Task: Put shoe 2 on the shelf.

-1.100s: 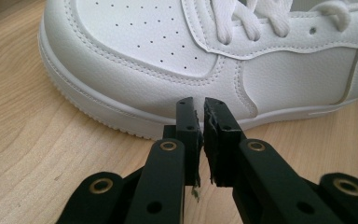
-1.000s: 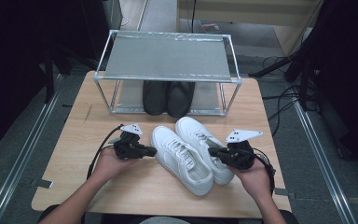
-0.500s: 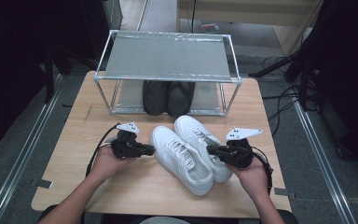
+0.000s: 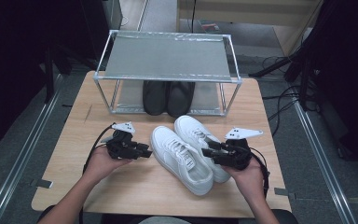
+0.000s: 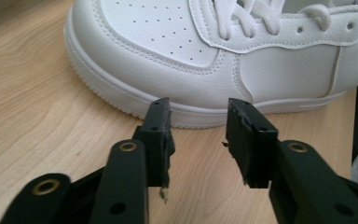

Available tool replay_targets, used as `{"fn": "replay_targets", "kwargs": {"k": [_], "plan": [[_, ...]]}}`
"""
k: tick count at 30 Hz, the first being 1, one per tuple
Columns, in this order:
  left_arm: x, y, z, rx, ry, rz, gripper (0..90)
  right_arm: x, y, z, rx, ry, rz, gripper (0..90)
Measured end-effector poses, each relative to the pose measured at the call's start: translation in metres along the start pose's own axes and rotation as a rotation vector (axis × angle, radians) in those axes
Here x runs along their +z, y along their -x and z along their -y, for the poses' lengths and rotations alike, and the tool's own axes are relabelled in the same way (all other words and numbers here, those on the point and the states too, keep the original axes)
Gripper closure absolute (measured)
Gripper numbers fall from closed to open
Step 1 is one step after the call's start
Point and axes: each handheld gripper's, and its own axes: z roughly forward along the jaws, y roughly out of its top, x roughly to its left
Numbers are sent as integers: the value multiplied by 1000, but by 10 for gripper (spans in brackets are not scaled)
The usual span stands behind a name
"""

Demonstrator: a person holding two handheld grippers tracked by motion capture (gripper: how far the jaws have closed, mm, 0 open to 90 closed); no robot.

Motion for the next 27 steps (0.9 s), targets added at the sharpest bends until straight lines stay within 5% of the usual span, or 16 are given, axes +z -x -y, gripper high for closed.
{"fn": "replay_targets", "kwargs": {"k": [9, 14, 17, 27], "plan": [[-8, -7, 3, -25, 30, -16, 510, 22, -8, 2, 16, -39, 3, 461], [-12, -11, 4, -35, 34, -28, 497, 27, -12, 2, -10, -55, 28, 467], [-14, -14, 5, -41, 37, -32, 488, 27, -11, 2, 30, -48, 3, 466], [-17, -16, 6, -48, 57, -41, 484, 34, -16, 4, -17, -80, 60, 529]]}}
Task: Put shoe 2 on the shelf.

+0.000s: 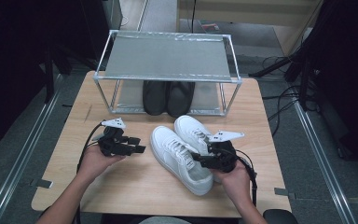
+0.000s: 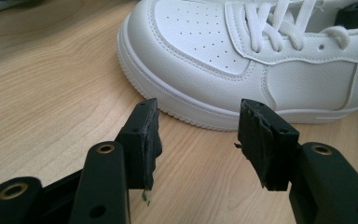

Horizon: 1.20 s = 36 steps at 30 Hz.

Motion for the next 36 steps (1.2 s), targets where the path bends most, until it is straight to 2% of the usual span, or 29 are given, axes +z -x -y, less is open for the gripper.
{"fn": "replay_targets", "kwargs": {"k": [4, 11, 12, 13, 20, 29, 32, 35, 36], "plan": [[-2, -1, 0, -11, 14, -7, 482, 2, -4, 0, -32, -3, 47, 590], [-6, -5, 0, -28, 40, -4, 482, 2, -3, -1, -28, -2, 51, 709], [-6, -5, 0, -32, 44, -5, 482, 1, -2, -2, -28, -6, 41, 725], [-7, -6, 0, -30, 47, -8, 482, 0, 1, -3, -6, -11, 22, 753], [-11, -10, 3, -41, 51, -13, 481, -2, 2, -5, -4, -25, 16, 770], [-15, -11, 4, -33, 56, -30, 477, -11, 11, -9, 15, -25, -19, 774], [-17, -12, 5, -34, 56, -36, 476, -17, 14, -10, 7, -16, -36, 773], [-19, -14, 6, -37, 52, -43, 472, -23, 15, -12, -25, -13, -51, 773], [-20, -14, 7, -36, 45, -53, 470, -26, 15, -13, -50, -13, -62, 773]]}}
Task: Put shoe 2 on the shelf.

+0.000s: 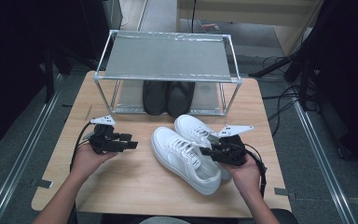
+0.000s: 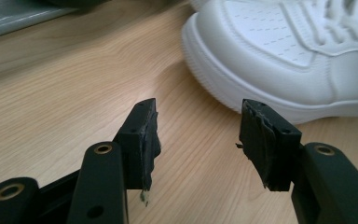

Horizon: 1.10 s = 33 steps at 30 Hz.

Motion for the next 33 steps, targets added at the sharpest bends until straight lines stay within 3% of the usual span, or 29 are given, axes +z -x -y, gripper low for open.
{"fn": "replay_targets", "kwargs": {"k": [4, 8, 13, 17, 18, 23, 33], "plan": [[-4, 0, 4, 13, -9, -32, 465, -4, 3, -2, -12, 3, -34, 773], [-9, 0, 8, 15, -12, -45, 462, -3, 17, -11, -38, -15, -136, 774], [-18, -1, 16, 9, -11, -69, 457, 1, 24, -25, -99, -23, -175, 773], [-23, -3, 20, -1, -4, -83, 457, 4, 28, -37, -121, -32, -203, 773], [-27, -4, 23, -3, 5, -89, 457, 6, 28, -48, -137, -46, -223, 773], [-32, -6, 27, -15, 14, -100, 457, 8, 24, -70, -168, -59, -234, 772], [-41, -8, 35, -41, 33, -118, 455, 10, 16, -125, -241, -45, -293, 771]]}}
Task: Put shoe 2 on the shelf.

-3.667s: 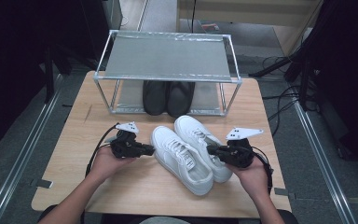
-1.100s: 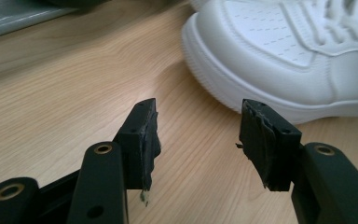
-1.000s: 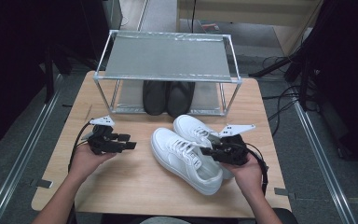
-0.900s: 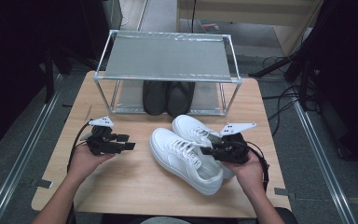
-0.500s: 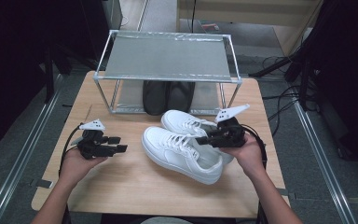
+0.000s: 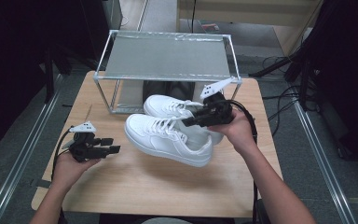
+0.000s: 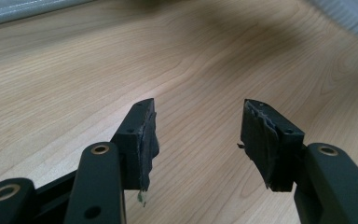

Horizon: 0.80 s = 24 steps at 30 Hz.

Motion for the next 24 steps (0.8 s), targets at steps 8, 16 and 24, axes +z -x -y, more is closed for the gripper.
{"fn": "replay_targets", "kwargs": {"k": [8, 16, 24], "plan": [[-1, -2, 2, -6, 0, -2, 455, -2, -3, -35, -34, 6, -14, 768], [0, -3, 2, -9, -5, 9, 454, -4, -8, -69, -38, 18, -6, 768], [0, -3, 3, -13, -2, 4, 454, -18, -14, -97, -45, 40, -29, 767]]}}
